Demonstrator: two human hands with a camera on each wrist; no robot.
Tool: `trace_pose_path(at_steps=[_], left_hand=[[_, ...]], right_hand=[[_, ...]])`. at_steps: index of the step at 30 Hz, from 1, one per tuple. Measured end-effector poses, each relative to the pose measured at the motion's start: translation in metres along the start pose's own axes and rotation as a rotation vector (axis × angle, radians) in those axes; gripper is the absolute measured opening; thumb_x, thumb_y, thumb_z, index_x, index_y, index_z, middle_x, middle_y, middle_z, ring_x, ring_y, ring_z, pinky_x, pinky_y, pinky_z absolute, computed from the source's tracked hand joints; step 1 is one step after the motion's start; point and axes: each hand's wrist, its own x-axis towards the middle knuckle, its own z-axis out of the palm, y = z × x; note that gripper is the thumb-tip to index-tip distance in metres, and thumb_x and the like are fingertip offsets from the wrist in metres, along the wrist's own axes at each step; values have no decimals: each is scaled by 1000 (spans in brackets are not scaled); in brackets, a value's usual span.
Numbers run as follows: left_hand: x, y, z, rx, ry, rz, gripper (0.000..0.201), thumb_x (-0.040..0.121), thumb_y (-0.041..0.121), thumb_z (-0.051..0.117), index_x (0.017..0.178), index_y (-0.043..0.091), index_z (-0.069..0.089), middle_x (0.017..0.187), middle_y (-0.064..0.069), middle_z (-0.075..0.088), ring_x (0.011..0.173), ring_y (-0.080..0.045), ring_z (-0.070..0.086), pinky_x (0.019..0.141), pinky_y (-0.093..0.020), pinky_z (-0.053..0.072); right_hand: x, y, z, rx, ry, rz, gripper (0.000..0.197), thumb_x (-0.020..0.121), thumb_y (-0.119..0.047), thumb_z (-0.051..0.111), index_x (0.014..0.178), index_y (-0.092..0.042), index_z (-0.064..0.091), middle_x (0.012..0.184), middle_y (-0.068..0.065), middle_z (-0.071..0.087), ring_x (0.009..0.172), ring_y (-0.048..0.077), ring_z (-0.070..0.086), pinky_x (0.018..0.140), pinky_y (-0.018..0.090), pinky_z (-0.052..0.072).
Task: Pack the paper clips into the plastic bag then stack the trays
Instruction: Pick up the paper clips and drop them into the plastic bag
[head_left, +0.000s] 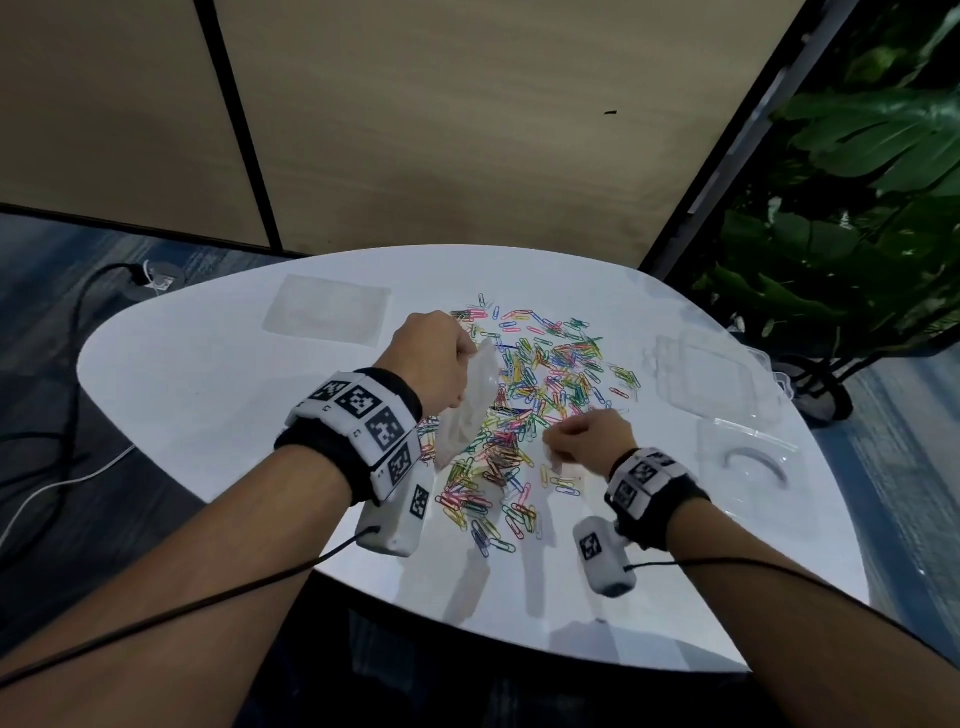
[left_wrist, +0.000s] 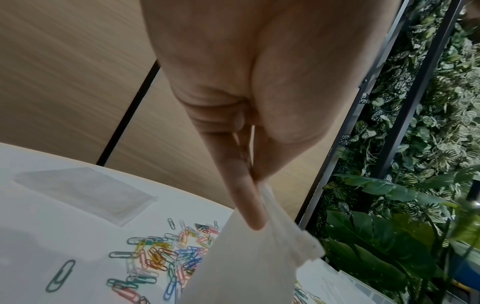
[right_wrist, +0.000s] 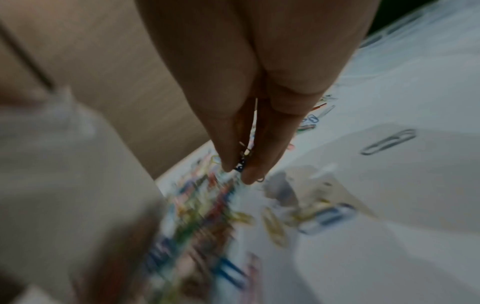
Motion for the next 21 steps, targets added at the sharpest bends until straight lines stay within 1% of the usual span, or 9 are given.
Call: trace_pose_path(at_steps=[3,5,7,9,11,15,17,19,21], left_hand=[[2,1,2,-3,-4,6,28,100,5,50,118,4,72,79,-8,70,63,-22,75,67,-29,62],[2,4,5,-10,-7,4,28,100,5,50,120,5,71,82,-8,69,62,-21,74,64,-28,62],[1,7,8,-19,-8,15,29,100,5,50,121,6,71,90,-9,72,62,-21,75,65,-31,64],[0,10,11,-16,-20,36,28,100,4,49,113,7,74,91,-10,74,62,-22,75,66,-34,65],[-2,12,12,-20,-32,44,28,100,3,48,100,6,76,87,-14,75,62,-23,76,66,-35,65],[-2,11,15,-62,-30,14,25,100,2,50,111,3,73,94,-15,75,66,-23,76,70,-37,65],[-1,9,16,-53,-31,18,25,100,3,51,111,5,73,98,-13,75,65,-21,76,69,-37,65],[-1,7,14,-38,-37,32,25,99,2,50,99,8,74,92,-11,73,64,-20,76,67,-41,65],[0,6,10,-40,-28,25,27,100,3,49,102,12,74,84,-7,68,64,-22,76,68,-41,65]], right_hand=[[-12,-38,-18,677,-65,3,26,82,-7,75,102,9,70,104,22,72,83,19,72,79,26,59],[-28,-71,-27,879,-153,-86,23,87,-4,68,106,8,67,100,15,71,84,16,71,76,20,58],[-42,-91,-27,922,-231,-183,16,90,-5,65,102,5,69,94,10,71,85,16,71,77,20,57],[-50,-99,-17,849,-236,-246,12,90,-4,65,98,3,70,92,11,72,83,18,70,81,25,58],[-52,-97,-3,629,-139,-311,8,91,-6,66,92,-2,72,86,12,73,77,20,70,80,30,60],[-53,-93,6,8,4,-506,21,94,-11,57,104,-13,75,88,3,75,79,19,72,79,37,60],[-57,-95,0,37,3,-518,24,93,-5,56,104,-12,75,96,5,75,80,16,73,75,34,61],[-55,-91,-13,190,40,-449,21,90,0,58,97,-9,75,88,8,74,75,19,73,67,31,62],[-43,-73,-31,85,109,-359,16,87,-6,65,97,-14,75,84,5,74,69,20,71,66,33,62]])
